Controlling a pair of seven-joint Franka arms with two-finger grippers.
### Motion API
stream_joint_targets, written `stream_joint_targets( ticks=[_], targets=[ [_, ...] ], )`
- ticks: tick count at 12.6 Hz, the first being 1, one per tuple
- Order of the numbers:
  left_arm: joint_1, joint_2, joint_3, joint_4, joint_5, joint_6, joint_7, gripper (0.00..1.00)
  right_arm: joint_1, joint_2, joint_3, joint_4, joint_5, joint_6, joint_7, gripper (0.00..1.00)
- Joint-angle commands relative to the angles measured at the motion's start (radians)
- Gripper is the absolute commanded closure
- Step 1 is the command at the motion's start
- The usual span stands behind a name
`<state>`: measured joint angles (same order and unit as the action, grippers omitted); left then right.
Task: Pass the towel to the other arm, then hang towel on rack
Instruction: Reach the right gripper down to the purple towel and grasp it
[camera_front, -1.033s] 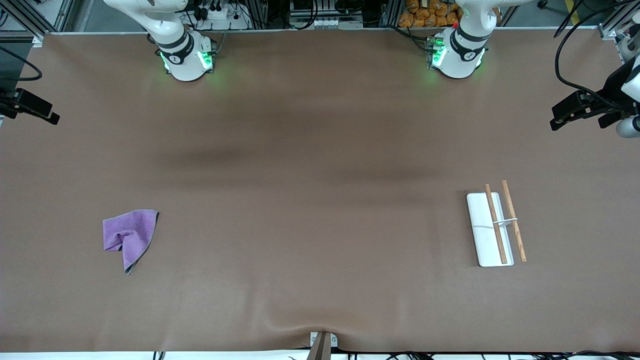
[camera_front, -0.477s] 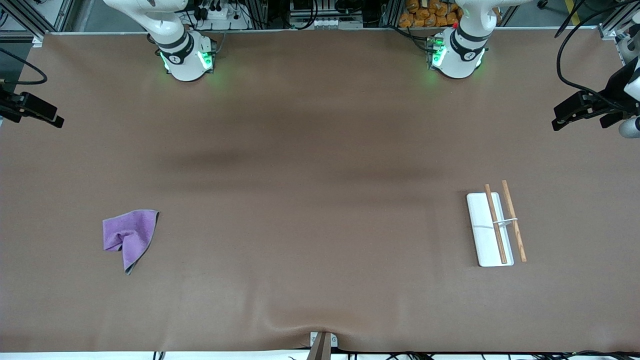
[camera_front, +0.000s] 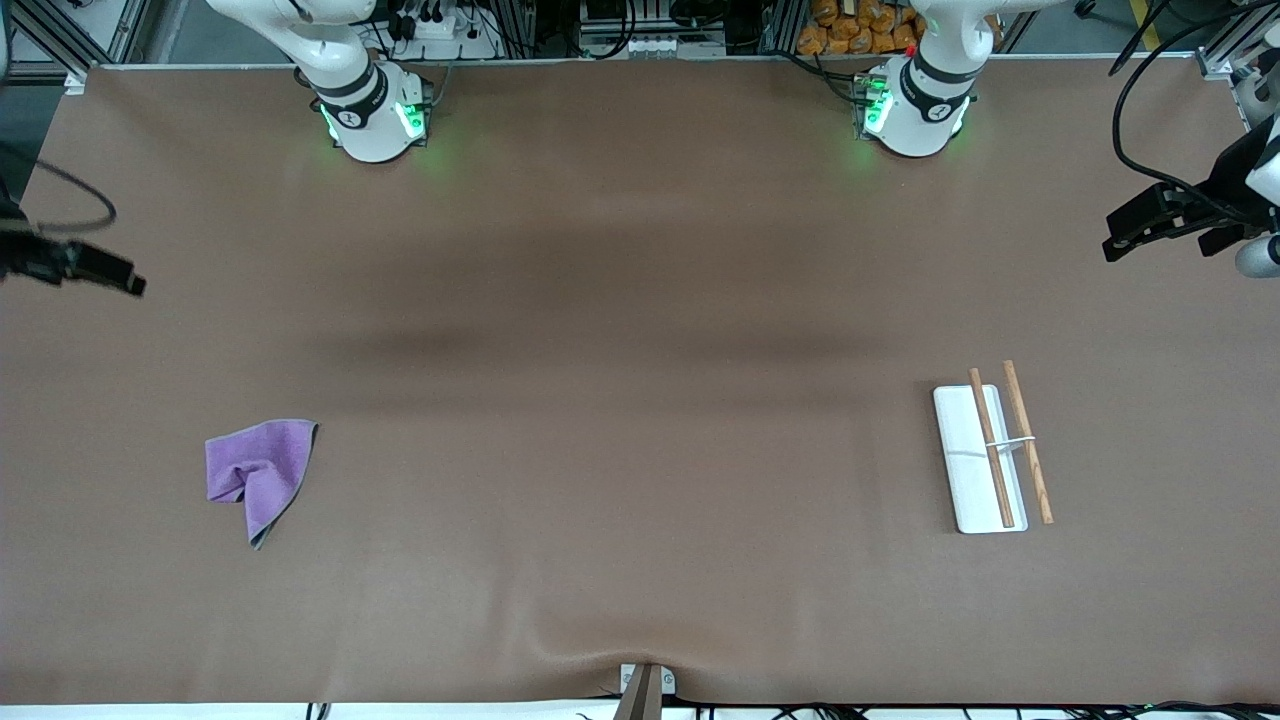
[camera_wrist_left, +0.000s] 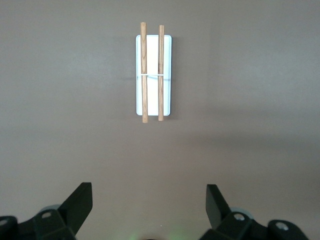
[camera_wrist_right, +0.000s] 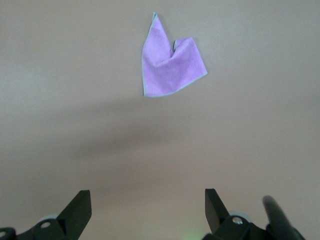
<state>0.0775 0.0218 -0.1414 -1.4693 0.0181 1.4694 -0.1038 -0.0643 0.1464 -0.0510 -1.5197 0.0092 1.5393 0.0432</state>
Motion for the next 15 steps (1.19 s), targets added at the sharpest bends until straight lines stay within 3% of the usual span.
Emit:
stream_joint_targets(
  ticks=[1,3,7,10,11,15],
  targets=[
    [0.007,-0.010,0.000,0.000,-0.020,-0.006,0.018,0.00,-0.006,0.168,0.005,0.101,-0.020,0.092,0.000,0.00],
    [0.007,-0.008,-0.001,0.001,-0.020,-0.006,0.018,0.00,-0.005,0.238,0.005,0.099,-0.031,0.197,0.013,0.00],
    [0.007,-0.008,0.000,0.000,-0.020,-0.006,0.018,0.00,-0.035,0.360,0.007,0.093,-0.006,0.238,0.062,0.00],
    [0.007,-0.006,0.000,-0.002,-0.020,-0.006,0.018,0.00,-0.060,0.433,0.007,0.084,0.105,0.285,0.107,0.00],
    [0.008,-0.006,0.000,-0.002,-0.020,-0.006,0.018,0.00,-0.063,0.459,0.007,0.084,0.107,0.306,0.104,0.00],
    [0.016,-0.008,0.000,-0.002,-0.020,-0.006,0.019,0.00,-0.083,0.562,0.007,0.084,0.101,0.488,-0.058,0.00]
  ],
)
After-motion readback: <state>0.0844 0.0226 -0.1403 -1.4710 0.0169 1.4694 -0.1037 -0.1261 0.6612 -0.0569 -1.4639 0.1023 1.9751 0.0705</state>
